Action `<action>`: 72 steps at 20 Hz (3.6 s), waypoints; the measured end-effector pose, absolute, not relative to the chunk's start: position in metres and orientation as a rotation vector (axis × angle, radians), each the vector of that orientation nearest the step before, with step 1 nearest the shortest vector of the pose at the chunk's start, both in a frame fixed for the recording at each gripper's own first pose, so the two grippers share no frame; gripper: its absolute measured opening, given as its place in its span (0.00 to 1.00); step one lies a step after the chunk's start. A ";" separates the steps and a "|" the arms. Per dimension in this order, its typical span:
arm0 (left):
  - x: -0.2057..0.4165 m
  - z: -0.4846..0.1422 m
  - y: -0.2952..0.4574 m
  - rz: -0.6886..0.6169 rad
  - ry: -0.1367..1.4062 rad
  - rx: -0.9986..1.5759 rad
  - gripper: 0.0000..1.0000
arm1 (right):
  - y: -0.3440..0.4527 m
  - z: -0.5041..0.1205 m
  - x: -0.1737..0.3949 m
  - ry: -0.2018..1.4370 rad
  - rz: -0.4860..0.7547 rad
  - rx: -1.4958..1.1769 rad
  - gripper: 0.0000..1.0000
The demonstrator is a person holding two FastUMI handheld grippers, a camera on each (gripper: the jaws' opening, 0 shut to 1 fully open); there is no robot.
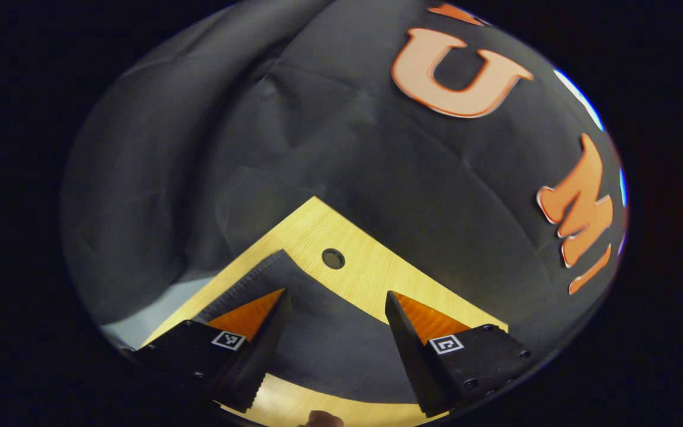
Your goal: Grasp the waist and the cuffs of the jeans and fold them to make the two legs overlap; first hold the waist and fold one-third of the jeans toward the cuffs, then hold the cuffs and fold the remaining one-third in the same direction to finish folding.
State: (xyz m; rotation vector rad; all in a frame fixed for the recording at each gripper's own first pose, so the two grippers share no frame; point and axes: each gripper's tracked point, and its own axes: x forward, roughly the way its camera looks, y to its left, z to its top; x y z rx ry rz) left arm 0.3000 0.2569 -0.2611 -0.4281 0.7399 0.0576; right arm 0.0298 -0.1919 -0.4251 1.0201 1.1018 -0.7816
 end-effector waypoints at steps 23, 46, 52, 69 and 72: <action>0.161 -0.146 0.107 -0.057 0.410 -0.151 0.95 | -0.197 -0.473 0.050 1.017 -0.757 0.833 0.29; 0.170 -0.141 0.058 -0.188 0.425 -0.061 0.95 | -0.103 -0.274 0.084 0.627 -0.583 0.466 0.14; 0.188 -0.152 0.088 -0.263 0.436 -0.091 0.95 | -0.062 -0.230 0.084 0.556 -0.602 0.339 0.15; 0.209 -0.206 0.216 -0.196 0.520 -0.212 0.96 | 0.136 -0.241 0.170 0.624 -0.307 -0.062 0.14; 0.205 -0.214 0.239 -0.160 0.535 -0.221 0.96 | 0.164 -0.265 0.177 0.668 -0.265 -0.066 0.14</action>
